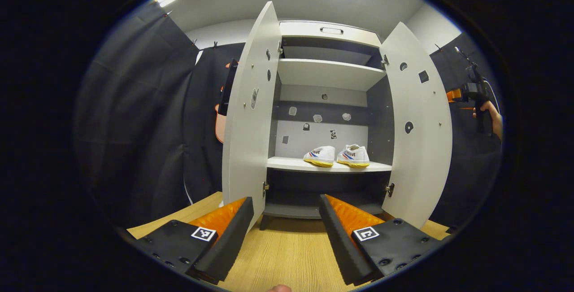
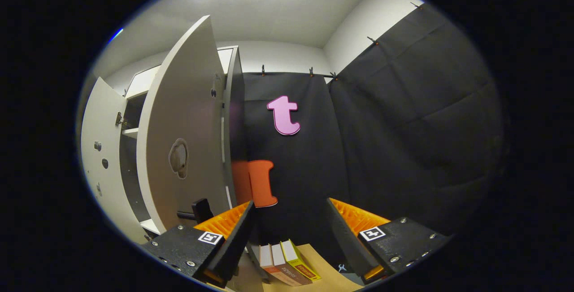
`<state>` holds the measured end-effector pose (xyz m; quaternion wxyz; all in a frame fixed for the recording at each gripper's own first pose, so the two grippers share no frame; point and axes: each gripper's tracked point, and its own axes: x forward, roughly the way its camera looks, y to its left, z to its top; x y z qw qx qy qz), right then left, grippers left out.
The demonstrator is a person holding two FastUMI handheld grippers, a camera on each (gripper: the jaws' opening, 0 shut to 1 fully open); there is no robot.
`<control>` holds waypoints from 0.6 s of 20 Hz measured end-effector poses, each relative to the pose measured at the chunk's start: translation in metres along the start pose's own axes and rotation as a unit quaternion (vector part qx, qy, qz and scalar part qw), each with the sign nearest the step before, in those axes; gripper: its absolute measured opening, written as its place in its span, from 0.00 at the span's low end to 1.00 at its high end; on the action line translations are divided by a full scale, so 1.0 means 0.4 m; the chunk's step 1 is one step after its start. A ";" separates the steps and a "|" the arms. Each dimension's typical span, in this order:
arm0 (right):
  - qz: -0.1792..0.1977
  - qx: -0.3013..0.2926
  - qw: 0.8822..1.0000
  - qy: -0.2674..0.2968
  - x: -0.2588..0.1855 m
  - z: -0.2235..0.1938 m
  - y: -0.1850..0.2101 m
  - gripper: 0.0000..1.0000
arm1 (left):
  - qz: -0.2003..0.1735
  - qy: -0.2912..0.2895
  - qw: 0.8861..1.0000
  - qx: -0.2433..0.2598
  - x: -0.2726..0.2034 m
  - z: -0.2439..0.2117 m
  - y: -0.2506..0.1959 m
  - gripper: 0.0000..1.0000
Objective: Grab one shoe with the right hand and put it into the shoe cabinet, grab the other shoe with the left hand and put it into the shoe cabinet; then close the right door with the right hand and the left door with the left hand.
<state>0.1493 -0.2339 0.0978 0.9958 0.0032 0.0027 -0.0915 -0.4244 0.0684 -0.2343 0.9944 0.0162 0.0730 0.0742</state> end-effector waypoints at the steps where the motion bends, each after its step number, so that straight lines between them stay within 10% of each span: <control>1: 0.001 -0.011 1.000 0.001 0.005 -0.002 0.004 1.00 | 0.000 0.001 1.000 0.000 0.003 0.000 0.002 0.95; 8: -0.002 -0.043 0.999 -0.003 -0.003 -0.002 0.027 1.00 | -0.004 0.008 1.000 -0.002 0.019 -0.011 -0.003 0.92; 9: -0.001 -0.045 0.999 -0.004 -0.007 -0.003 0.036 0.81 | -0.005 0.008 1.000 -0.004 0.022 -0.012 -0.004 0.95; 12: 0.007 -0.038 0.999 0.004 -0.022 -0.014 0.073 0.91 | -0.010 0.009 1.000 -0.005 0.025 -0.015 -0.007 0.96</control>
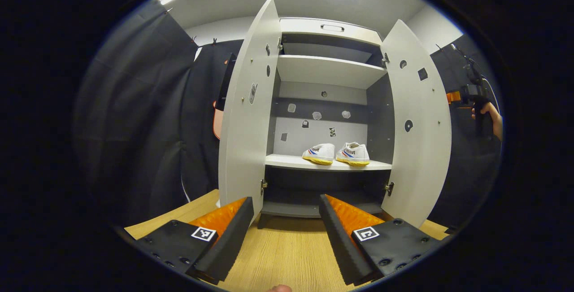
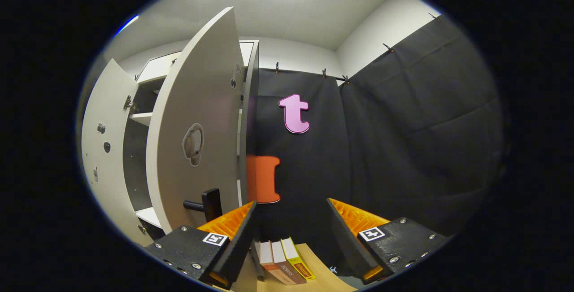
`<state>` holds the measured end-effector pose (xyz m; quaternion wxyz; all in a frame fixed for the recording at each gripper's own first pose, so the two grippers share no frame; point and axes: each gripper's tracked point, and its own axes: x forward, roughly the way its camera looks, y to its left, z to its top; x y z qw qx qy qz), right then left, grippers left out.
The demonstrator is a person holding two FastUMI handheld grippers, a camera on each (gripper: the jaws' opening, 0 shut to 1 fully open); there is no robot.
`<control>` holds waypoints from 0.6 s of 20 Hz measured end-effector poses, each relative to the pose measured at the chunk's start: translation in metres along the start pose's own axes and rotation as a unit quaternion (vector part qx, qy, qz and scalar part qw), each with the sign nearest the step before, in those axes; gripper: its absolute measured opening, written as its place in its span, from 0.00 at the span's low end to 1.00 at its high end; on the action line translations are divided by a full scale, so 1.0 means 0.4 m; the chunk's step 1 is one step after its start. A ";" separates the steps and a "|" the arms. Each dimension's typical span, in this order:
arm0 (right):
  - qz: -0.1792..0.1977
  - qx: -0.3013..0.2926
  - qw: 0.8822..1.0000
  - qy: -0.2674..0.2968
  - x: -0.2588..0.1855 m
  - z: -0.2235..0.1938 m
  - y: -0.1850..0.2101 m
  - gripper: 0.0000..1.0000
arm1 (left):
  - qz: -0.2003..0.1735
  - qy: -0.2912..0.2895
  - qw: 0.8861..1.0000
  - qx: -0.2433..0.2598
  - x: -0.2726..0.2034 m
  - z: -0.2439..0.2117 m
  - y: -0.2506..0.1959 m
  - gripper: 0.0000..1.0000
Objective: Grab one shoe with the right hand and put it into the shoe cabinet, grab the other shoe with the left hand and put it into the shoe cabinet; then close the right door with the right hand and the left door with the left hand.
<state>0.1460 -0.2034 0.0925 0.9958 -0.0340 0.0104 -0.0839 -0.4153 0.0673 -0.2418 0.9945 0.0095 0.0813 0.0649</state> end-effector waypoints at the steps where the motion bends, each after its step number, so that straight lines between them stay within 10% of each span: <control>1: 0.004 0.000 1.000 0.001 -0.002 0.003 0.017 0.91 | 0.000 0.000 1.000 0.002 0.004 -0.001 0.003 0.95; 12: 0.122 0.019 0.992 0.008 0.018 -0.014 0.319 0.91 | 0.017 0.002 1.000 0.012 -0.003 0.002 0.055 0.95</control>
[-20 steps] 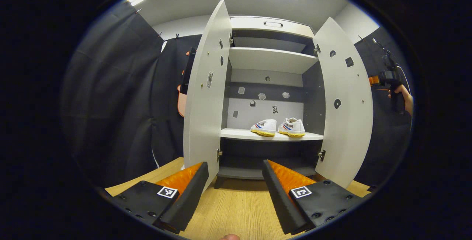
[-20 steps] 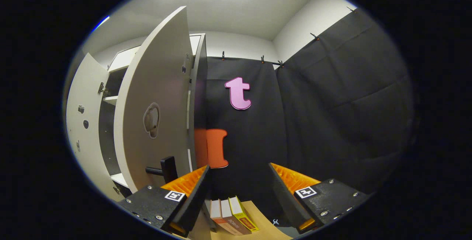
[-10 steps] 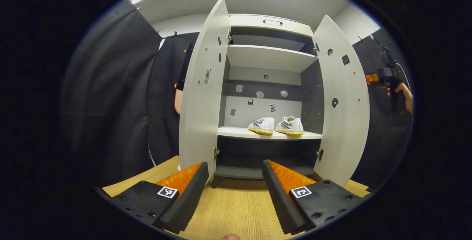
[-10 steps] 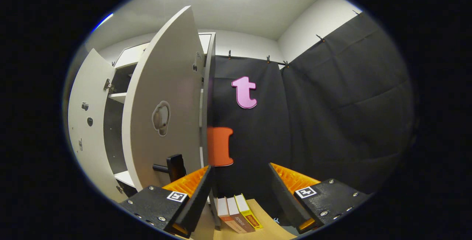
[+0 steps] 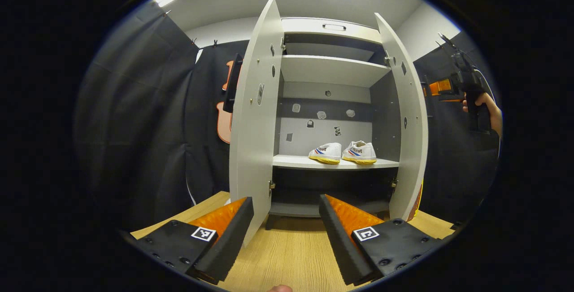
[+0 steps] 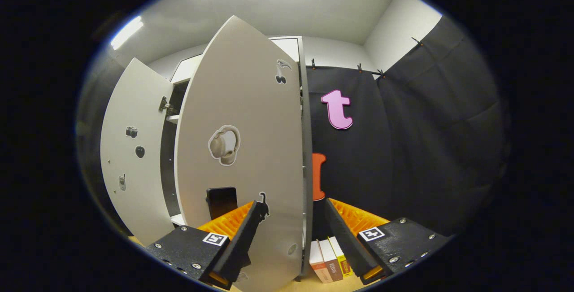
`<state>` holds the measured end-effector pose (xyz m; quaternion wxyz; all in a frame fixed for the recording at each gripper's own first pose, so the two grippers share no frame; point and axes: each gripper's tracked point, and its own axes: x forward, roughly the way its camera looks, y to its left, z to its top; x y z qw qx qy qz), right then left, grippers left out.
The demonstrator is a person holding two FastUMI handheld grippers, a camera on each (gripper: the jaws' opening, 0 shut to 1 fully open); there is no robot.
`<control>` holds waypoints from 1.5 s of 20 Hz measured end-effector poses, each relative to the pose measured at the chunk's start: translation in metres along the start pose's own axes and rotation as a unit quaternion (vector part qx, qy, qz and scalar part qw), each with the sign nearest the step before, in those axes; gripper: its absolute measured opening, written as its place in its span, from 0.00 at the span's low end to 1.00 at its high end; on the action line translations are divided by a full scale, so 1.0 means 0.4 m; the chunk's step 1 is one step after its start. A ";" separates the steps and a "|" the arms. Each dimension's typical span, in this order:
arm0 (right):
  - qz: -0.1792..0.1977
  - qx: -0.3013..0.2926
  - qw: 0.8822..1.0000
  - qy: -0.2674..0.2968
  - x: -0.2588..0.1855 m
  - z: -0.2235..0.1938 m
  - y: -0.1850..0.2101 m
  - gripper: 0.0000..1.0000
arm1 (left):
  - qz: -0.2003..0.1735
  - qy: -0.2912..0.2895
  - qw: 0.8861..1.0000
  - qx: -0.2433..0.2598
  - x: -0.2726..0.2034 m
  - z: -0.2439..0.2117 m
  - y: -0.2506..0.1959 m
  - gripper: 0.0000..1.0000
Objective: Grab one shoe with the right hand and put it into the shoe cabinet, grab the other shoe with the left hand and put it into the shoe cabinet; then close the right door with the right hand and the left door with the left hand.
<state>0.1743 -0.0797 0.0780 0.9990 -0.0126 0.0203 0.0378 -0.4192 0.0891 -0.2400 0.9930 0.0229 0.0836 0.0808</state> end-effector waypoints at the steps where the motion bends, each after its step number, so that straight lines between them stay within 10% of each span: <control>1: 0.013 0.003 1.000 0.002 0.016 -0.009 0.027 0.91 | 0.002 0.001 1.000 0.000 0.001 0.001 0.004 0.95; 17: -0.005 0.015 1.000 -0.026 -0.108 -0.042 0.021 0.94 | 0.000 0.001 1.000 -0.009 -0.016 0.014 -0.006 0.96; 30: -0.053 0.023 0.997 0.045 -0.414 -0.385 0.087 0.94 | -0.038 -0.003 0.999 -0.017 0.000 0.042 -0.092 0.92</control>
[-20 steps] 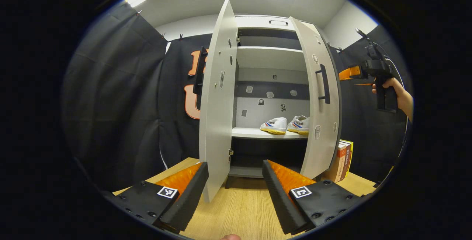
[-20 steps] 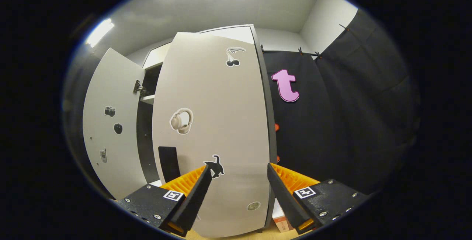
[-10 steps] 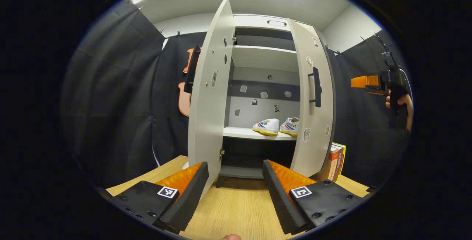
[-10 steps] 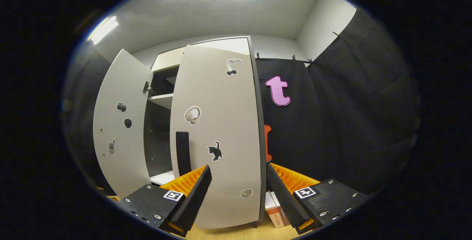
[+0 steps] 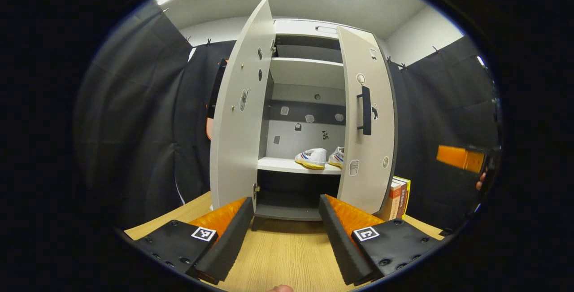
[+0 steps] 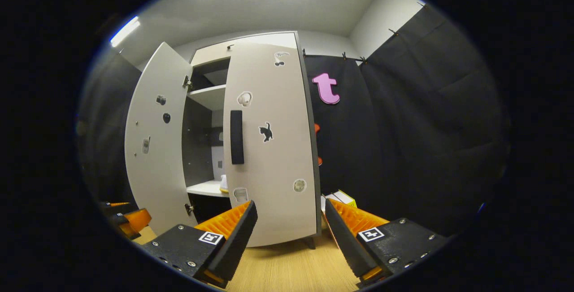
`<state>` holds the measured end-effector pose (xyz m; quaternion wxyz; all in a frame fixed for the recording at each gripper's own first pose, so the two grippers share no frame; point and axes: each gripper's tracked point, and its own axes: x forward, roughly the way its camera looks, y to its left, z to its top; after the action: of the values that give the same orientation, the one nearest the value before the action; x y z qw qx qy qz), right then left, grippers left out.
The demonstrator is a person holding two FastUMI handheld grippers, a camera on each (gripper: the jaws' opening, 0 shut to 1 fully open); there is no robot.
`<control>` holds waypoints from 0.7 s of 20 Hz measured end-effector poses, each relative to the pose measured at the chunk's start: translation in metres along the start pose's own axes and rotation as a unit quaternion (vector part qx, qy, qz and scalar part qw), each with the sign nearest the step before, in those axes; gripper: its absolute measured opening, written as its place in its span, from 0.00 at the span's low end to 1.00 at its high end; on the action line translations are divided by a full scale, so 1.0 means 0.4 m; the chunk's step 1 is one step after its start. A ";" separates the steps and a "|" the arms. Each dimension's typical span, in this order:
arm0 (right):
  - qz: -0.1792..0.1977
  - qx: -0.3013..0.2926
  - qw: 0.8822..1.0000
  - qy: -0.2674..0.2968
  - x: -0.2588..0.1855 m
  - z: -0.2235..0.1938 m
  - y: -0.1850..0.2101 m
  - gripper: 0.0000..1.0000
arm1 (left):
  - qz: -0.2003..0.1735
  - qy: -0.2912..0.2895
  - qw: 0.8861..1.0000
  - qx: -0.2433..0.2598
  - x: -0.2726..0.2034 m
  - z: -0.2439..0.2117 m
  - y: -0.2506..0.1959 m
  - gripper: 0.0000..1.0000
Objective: Grab one shoe with the right hand and put it into the shoe cabinet, grab the other shoe with the left hand and put it into the shoe cabinet; then close the right door with the right hand and the left door with the left hand.
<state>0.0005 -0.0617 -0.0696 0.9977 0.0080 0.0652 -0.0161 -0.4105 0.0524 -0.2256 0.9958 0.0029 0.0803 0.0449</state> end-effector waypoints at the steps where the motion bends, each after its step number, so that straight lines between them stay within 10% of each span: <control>1: -0.005 0.003 1.000 0.011 -0.005 -0.031 -0.007 0.94 | -0.001 0.000 1.000 -0.002 0.002 0.002 -0.003 0.92; 7: -0.011 0.032 0.999 0.034 -0.034 -0.115 -0.030 0.94 | 0.015 -0.018 1.000 -0.011 0.003 0.057 0.028 0.92; 14: 0.004 0.043 0.999 -0.002 -0.041 -0.059 -0.016 0.94 | 0.137 -0.075 0.988 -0.020 0.023 0.267 0.351 0.95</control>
<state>-0.0189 -0.0670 -0.0909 0.9967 0.0508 0.0622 -0.0145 -0.3967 0.1930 -0.1198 0.9833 -0.0031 0.0037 0.1821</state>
